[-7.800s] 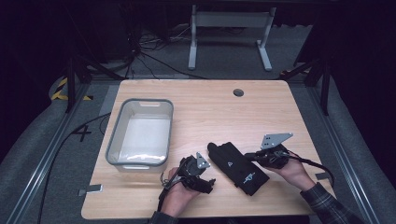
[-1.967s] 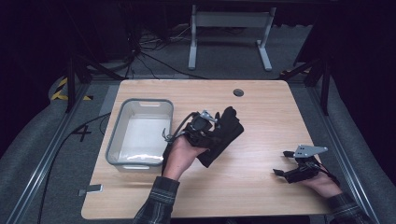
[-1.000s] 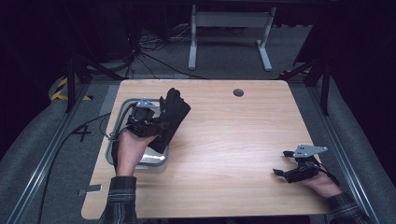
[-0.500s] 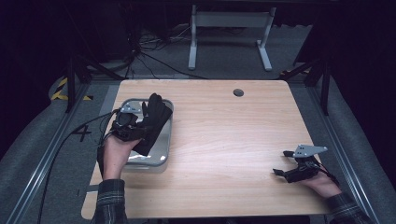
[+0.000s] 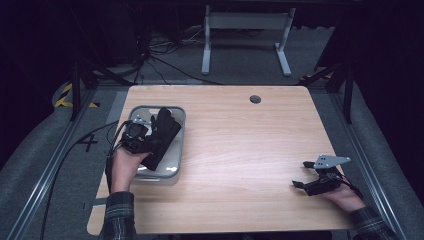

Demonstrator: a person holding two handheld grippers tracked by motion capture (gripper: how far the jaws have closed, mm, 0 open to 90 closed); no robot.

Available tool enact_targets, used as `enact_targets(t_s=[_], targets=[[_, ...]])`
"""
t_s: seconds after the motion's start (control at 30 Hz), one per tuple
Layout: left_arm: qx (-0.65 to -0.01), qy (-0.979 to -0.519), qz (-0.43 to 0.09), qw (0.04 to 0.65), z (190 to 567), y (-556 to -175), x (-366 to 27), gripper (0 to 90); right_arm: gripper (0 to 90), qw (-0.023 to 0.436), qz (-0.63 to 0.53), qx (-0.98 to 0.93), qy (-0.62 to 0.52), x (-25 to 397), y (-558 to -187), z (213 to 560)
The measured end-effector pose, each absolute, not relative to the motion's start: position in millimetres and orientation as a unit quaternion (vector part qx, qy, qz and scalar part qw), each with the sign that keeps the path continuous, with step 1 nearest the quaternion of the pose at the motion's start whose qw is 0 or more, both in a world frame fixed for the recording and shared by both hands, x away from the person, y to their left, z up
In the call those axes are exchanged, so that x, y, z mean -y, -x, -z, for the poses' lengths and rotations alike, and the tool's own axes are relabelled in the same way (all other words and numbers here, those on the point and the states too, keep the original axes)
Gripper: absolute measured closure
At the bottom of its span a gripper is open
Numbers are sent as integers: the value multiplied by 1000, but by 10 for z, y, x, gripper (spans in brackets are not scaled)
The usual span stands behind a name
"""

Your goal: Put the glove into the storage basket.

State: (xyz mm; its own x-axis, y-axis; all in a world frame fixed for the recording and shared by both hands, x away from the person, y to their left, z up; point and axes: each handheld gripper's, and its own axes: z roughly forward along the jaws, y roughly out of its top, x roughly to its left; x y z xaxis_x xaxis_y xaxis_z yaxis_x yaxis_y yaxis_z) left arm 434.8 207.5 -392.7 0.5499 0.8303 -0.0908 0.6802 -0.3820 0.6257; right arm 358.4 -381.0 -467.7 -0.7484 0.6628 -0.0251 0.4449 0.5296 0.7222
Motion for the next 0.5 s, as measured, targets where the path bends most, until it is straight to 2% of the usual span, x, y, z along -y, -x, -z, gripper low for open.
enact_targets(t_s=[0.23,0.3,0.5], targets=[[-464,-824,-112,305,3962,-4387,-2066,622,103,150,-363,-861,-322,3811,-3586,4677],[-467,-823,-112,303,3973,-4401,-2068,571,103,150,-363,-861,-322,3811,-3586,4677],[-483,-815,-124,295,3993,-4432,-2080,341,103,150,-363,-861,-322,3811,-3586,4677]])
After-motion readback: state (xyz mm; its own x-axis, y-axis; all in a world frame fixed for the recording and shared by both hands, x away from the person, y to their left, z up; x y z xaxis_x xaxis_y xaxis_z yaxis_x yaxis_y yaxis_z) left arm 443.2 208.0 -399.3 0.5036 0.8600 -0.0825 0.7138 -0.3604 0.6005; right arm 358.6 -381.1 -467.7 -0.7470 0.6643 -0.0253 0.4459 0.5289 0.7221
